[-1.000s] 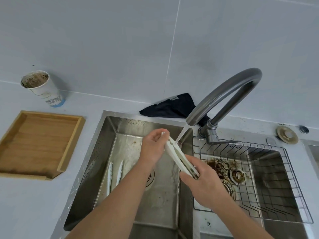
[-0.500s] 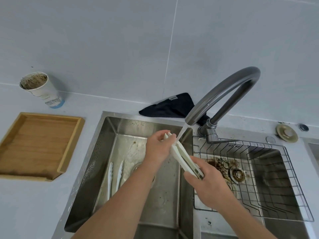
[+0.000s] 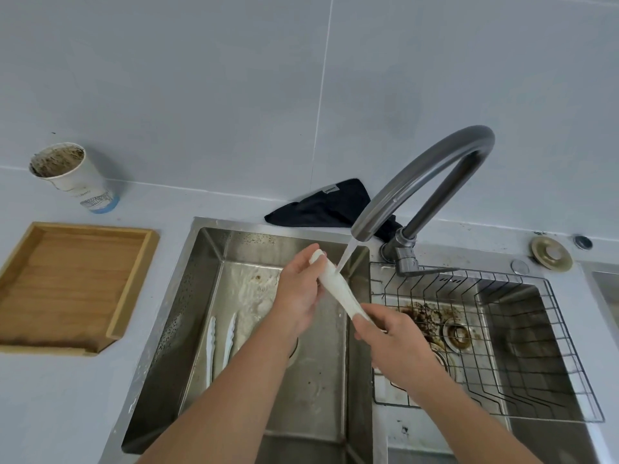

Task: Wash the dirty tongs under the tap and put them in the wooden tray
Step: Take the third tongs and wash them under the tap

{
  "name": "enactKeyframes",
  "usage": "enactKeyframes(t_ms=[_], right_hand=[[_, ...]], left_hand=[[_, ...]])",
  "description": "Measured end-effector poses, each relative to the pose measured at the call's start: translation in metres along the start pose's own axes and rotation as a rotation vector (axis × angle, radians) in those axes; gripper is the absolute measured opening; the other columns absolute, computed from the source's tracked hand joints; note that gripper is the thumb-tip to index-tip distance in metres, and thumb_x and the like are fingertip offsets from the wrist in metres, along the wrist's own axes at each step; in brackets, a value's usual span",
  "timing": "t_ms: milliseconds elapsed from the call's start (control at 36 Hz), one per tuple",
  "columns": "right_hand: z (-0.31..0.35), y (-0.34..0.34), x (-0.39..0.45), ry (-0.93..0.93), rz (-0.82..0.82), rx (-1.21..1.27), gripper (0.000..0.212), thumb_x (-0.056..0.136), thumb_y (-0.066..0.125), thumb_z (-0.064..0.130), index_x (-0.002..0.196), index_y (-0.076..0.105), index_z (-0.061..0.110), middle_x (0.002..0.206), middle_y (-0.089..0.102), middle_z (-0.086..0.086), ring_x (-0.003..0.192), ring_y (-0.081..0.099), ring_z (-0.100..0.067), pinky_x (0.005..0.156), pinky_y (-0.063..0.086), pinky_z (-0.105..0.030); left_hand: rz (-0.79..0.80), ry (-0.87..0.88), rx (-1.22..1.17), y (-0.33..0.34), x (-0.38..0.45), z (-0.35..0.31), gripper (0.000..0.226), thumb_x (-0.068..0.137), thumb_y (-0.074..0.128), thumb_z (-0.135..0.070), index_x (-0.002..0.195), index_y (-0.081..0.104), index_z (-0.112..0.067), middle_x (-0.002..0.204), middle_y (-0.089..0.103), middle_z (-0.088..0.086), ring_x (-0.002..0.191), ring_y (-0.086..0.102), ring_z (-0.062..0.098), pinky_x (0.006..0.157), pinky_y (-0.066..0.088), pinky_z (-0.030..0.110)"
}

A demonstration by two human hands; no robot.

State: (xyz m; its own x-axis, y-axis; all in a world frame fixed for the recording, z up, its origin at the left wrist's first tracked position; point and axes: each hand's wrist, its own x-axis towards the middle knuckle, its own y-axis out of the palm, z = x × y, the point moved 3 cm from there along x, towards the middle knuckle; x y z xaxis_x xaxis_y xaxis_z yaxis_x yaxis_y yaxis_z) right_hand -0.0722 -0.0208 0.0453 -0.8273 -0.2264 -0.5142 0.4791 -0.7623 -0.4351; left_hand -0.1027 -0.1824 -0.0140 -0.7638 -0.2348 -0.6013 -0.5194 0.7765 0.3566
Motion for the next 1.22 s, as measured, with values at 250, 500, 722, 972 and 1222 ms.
enactKeyframes(t_ms=[250,500,722,972,1222], right_hand=[[-0.01,0.011,0.004,0.28,0.11,0.584,0.04,0.107,0.047,0.033,0.098,0.065,-0.001,0.074,0.06,-0.013,0.04,0.039,-0.015,0.034,0.027,-0.022],[-0.007,0.012,0.002,0.23,0.07,0.445,0.066,0.106,0.034,0.051,0.095,0.066,-0.006,0.063,0.053,-0.018,0.039,0.037,-0.018,0.039,0.028,-0.024],[0.002,0.024,-0.004,0.019,0.042,0.197,0.047,0.107,0.031,0.046,0.075,0.062,0.03,0.04,0.041,0.012,0.036,0.036,-0.003,0.043,0.032,-0.02],[0.003,0.016,0.009,-0.005,-0.09,0.185,0.047,0.106,0.033,0.047,0.075,0.052,0.018,0.053,0.041,0.011,0.042,0.035,-0.001,0.05,0.028,-0.023],[0.003,0.023,0.004,-0.033,-0.064,0.089,0.049,0.106,0.034,0.048,0.083,0.059,0.013,0.066,0.049,0.004,0.056,0.043,-0.01,0.054,0.034,-0.026]], left_hand=[[0.208,0.043,0.048,-0.007,-0.005,0.007,0.083,0.087,0.072,0.001,0.155,0.034,-0.029,0.144,0.055,0.006,0.12,0.063,0.023,0.102,0.053,0.041],[0.104,0.053,0.269,-0.005,-0.009,0.007,0.047,0.083,0.065,0.01,0.121,0.058,-0.017,0.119,0.068,0.012,0.098,0.072,0.027,0.076,0.061,0.037],[-0.241,0.114,0.509,-0.002,0.001,0.003,0.013,0.091,0.056,-0.013,0.094,0.068,-0.017,0.091,0.073,0.006,0.084,0.072,0.025,0.075,0.063,0.049],[0.016,0.116,0.917,0.025,0.001,0.015,0.023,0.099,0.042,-0.026,0.118,0.053,-0.018,0.099,0.068,0.005,0.082,0.067,0.02,0.059,0.052,0.03],[-0.132,0.074,0.985,0.012,0.005,0.004,0.016,0.093,0.052,-0.013,0.092,0.065,-0.003,0.095,0.071,0.013,0.085,0.068,0.029,0.065,0.052,0.03]])
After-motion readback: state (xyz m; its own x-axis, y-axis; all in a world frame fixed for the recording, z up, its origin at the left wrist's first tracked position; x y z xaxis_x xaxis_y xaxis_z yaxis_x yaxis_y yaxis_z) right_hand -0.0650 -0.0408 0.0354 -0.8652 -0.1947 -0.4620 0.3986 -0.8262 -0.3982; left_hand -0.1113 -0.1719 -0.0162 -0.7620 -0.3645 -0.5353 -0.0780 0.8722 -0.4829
